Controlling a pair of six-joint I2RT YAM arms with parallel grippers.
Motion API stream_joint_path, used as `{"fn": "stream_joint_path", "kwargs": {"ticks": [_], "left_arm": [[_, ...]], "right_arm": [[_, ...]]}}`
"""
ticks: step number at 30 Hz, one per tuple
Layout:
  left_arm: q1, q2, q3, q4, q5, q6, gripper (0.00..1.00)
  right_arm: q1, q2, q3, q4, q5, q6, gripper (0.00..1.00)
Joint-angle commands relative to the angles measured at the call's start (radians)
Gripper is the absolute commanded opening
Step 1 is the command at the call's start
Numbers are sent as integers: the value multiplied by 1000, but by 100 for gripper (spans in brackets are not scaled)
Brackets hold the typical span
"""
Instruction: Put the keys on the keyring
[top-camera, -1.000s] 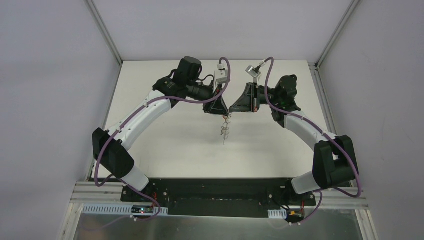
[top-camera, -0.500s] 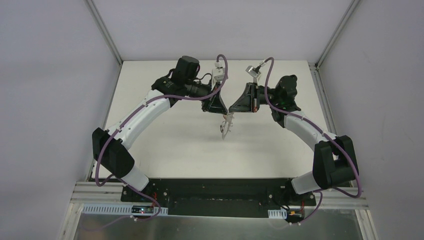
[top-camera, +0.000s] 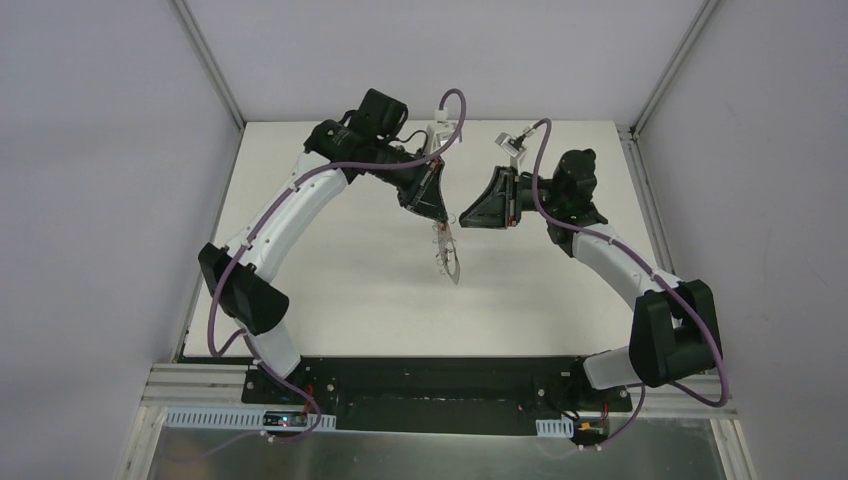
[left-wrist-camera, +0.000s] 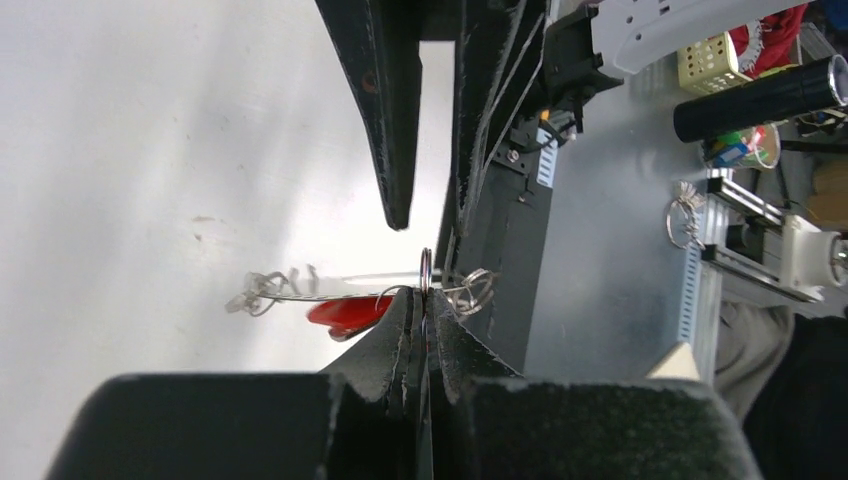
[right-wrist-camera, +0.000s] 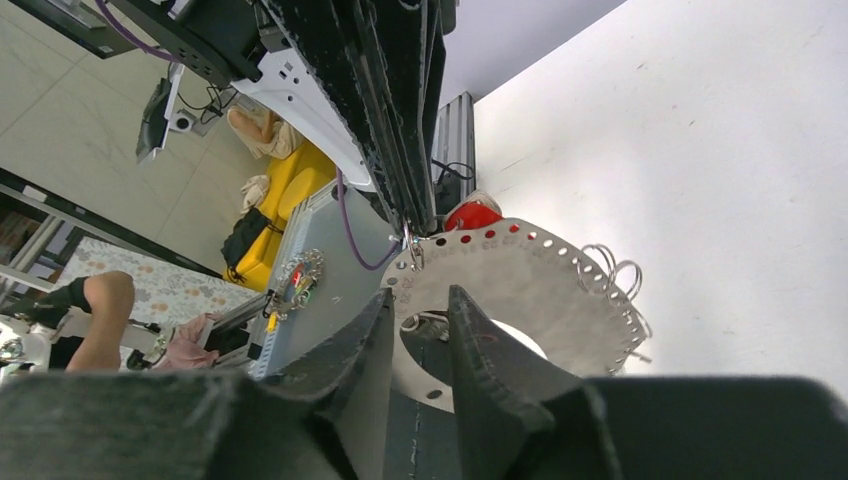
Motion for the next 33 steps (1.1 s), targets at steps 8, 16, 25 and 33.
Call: {"fn": "stream_joint_path", "kwargs": {"ticks": [8,16,25,33], "left_arm": [[-39,50,76,-243,25,-32,0],[-42,60,77,-203,42,-68,0],[-42,64,78,-187,38,-78,0],[-42,60,74,-183,34,-78,0]], "right_arm": [[21,-35,13,-18,-10,-46,45],[62,-16,6,-19,-8,-49,43],[92,2,2,-24,-15,-49,33],[108,10,3,-46,-18,-67,13]]}}
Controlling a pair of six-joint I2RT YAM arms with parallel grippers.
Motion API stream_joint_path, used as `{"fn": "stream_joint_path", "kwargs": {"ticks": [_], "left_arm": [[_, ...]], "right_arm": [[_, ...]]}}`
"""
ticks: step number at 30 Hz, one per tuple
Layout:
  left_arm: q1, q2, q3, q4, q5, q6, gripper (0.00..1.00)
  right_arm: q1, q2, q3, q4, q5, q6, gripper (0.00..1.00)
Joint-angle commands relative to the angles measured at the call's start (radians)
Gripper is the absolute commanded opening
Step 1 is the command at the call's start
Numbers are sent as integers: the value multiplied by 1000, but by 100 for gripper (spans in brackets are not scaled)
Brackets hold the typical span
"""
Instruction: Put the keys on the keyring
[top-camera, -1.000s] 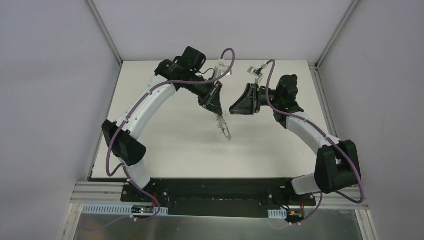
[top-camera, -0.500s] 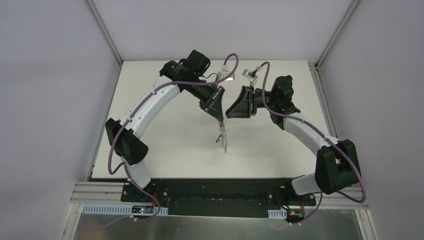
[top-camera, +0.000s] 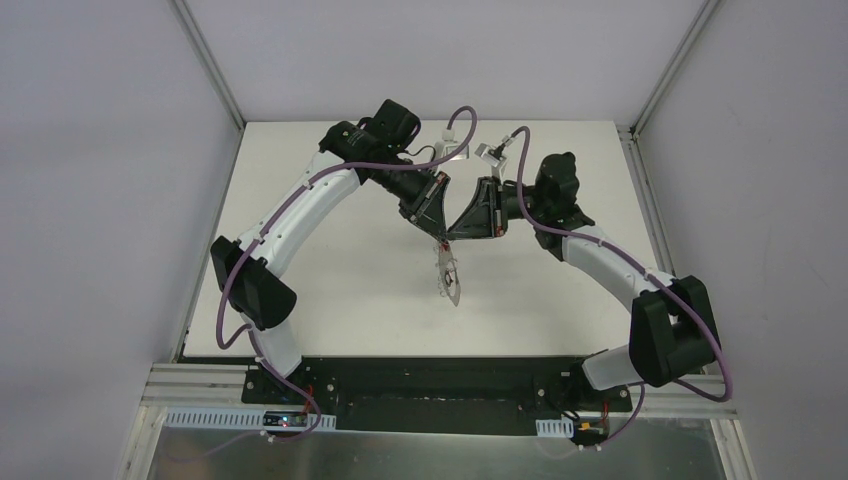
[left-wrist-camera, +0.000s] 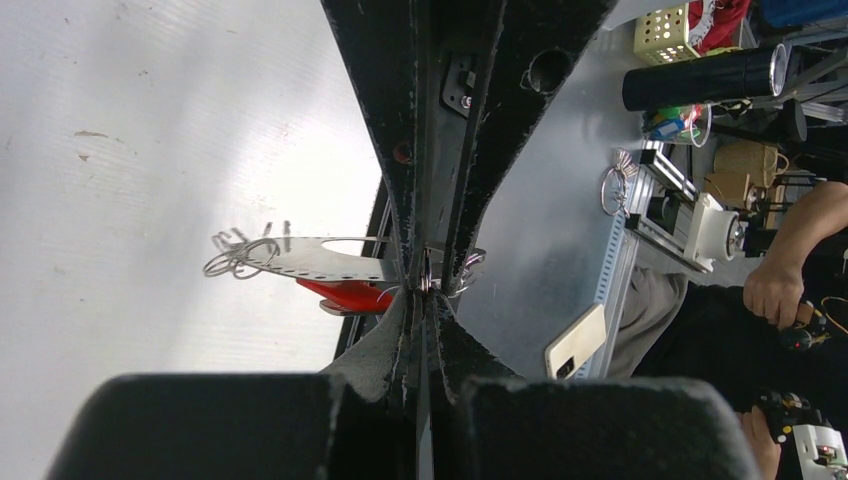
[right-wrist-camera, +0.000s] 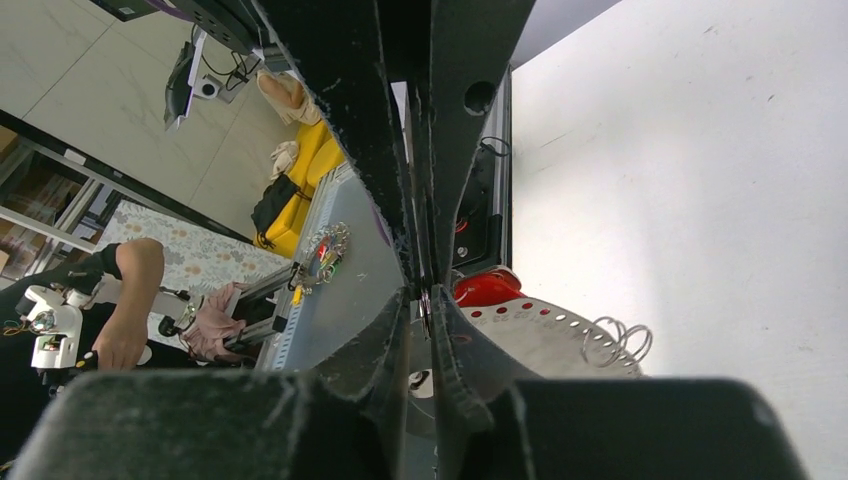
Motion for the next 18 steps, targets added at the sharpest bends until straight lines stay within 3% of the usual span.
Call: {"fn": "stream_joint_path", "kwargs": {"ticks": [1,4,9,14,18], "left_arm": [[-8,-11,18,16,33,-15,0],[-8,-15,14,16,32,-12,0],[-1,-22,9,16,48,13,0],[39,-71,-24,116,86,3,19],[52,-145,-130,287,92,-22,26]], "right_arm": [[11,3,3,6,-18,-31,10],[11,5,9,5,-20,-28,0],[-2,5,36,6,-15,-5,0],[-34,3,55,81,12,85,0],[-55,19,61,197,33,208,0]]}}
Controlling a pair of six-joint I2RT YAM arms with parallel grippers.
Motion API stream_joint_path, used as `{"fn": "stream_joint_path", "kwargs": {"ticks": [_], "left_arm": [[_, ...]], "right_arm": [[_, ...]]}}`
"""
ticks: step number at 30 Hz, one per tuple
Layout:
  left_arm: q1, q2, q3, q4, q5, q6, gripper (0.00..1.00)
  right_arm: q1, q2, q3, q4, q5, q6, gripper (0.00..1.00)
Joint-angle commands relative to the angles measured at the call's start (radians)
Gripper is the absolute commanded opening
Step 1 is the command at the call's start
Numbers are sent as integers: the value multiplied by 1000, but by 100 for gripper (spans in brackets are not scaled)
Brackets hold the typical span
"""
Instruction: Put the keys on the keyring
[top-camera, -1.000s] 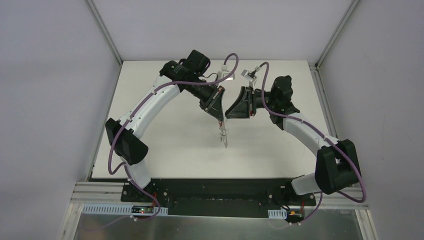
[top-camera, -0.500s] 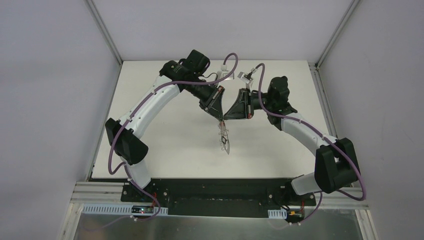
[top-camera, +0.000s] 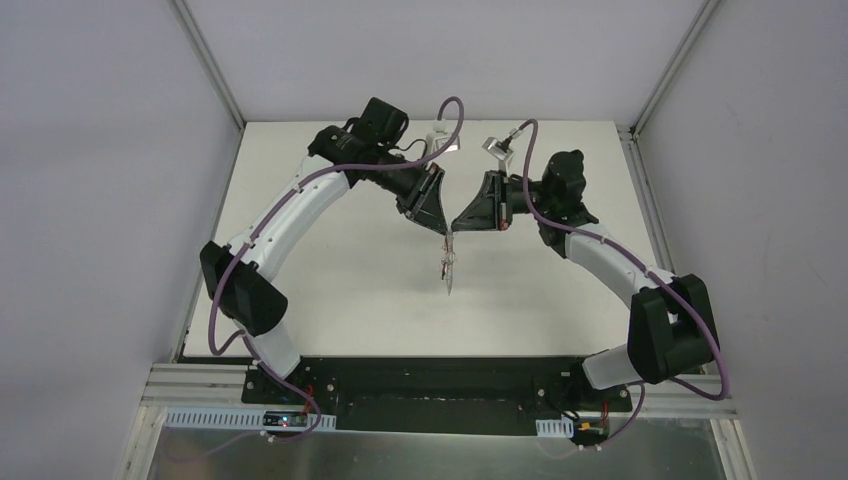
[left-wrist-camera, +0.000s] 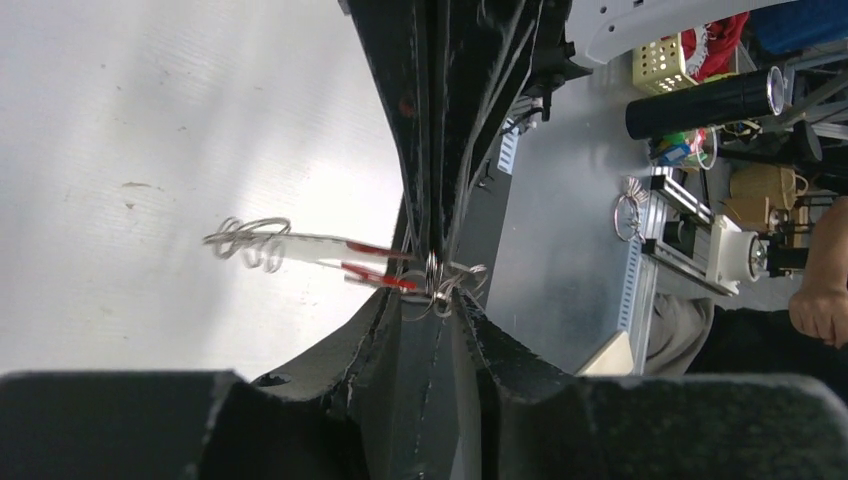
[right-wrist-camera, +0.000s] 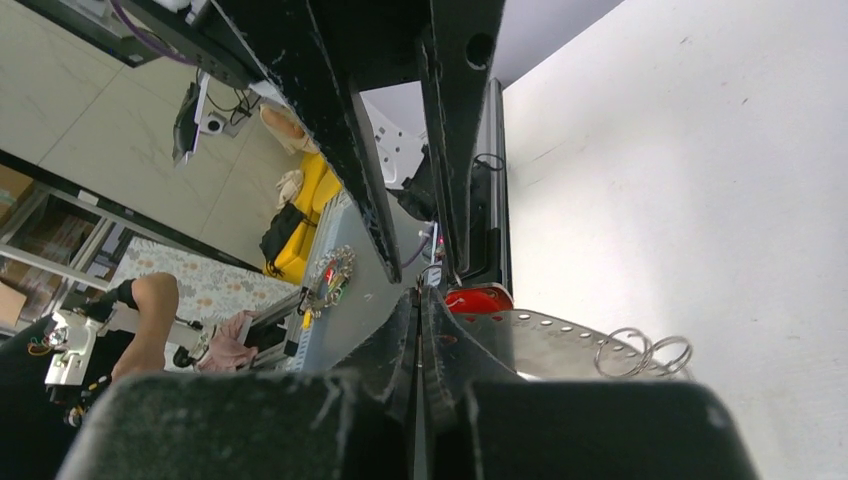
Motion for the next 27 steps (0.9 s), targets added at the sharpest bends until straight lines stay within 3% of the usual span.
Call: {"fn": "stream_joint_path", "kwargs": {"ticks": [1,13,27], "left_arm": [[19,-124,-96,211,54,-29,28],[19,-145,-183,374,45,-64,29],[16,-190,-261,377,51,17,29]], "right_arm": [[-22,12,57,180,24,144,0],[-31,12,51,198,28,174,0],[-54,15,46,198,44,184,0]]}}
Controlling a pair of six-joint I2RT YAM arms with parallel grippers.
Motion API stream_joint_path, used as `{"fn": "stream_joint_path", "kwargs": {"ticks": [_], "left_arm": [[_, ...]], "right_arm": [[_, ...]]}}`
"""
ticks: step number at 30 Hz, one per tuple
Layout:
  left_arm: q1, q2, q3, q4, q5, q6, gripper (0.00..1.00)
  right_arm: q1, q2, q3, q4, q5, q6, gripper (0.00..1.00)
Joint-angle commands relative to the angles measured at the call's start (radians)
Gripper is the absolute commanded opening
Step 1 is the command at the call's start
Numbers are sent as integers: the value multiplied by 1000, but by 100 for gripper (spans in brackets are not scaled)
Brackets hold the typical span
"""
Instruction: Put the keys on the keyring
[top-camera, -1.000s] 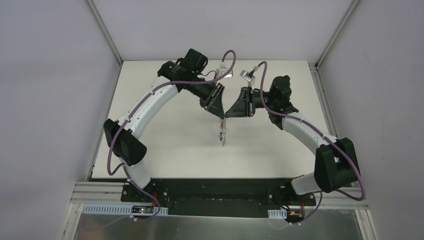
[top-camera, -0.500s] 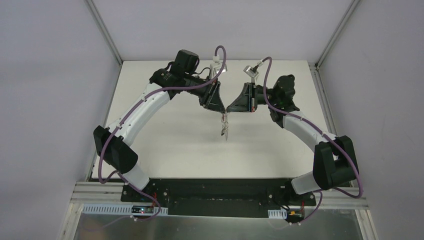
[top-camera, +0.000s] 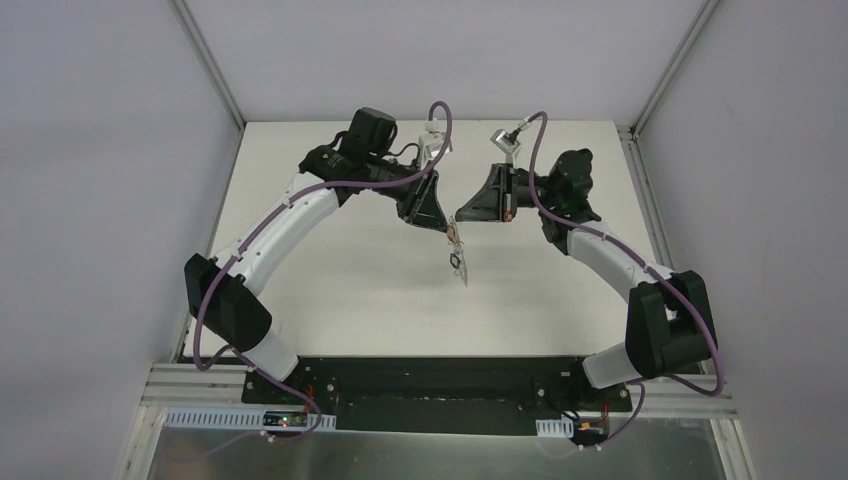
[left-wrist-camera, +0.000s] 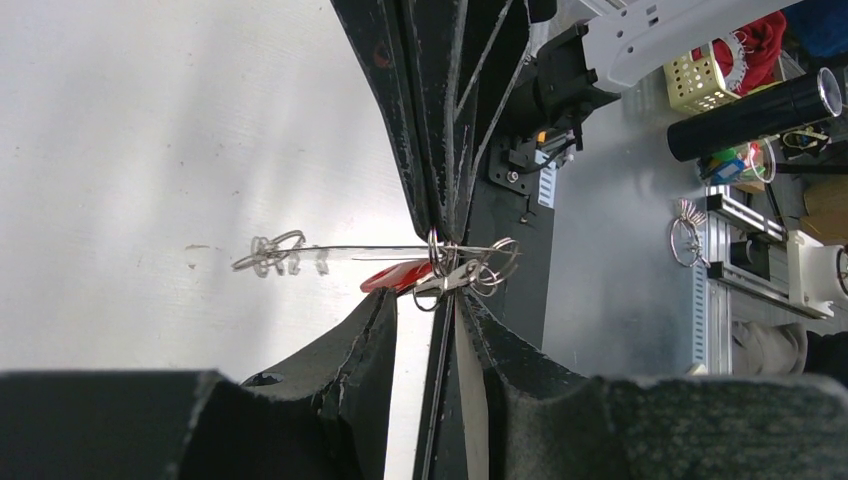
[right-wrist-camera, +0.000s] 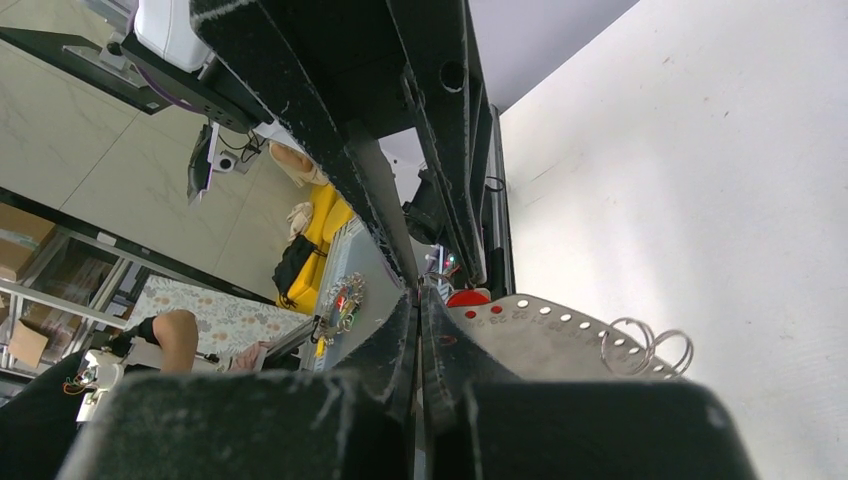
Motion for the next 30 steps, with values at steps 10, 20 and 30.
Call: {"fn": "stream_joint_path", "kwargs": {"ticks": [10,20,30], "left_arm": [[-28,-48,-11,63,13,13,22],[-41,-44,4,16,-23,66,6],[-69,4,86,-51,-77,102,0]], "right_arm": [[-16,-11,39,37,45,6,0],[-25,-18,40,-22,73,-26,0],[-27,-22,42,-65,90,-51,0]]}}
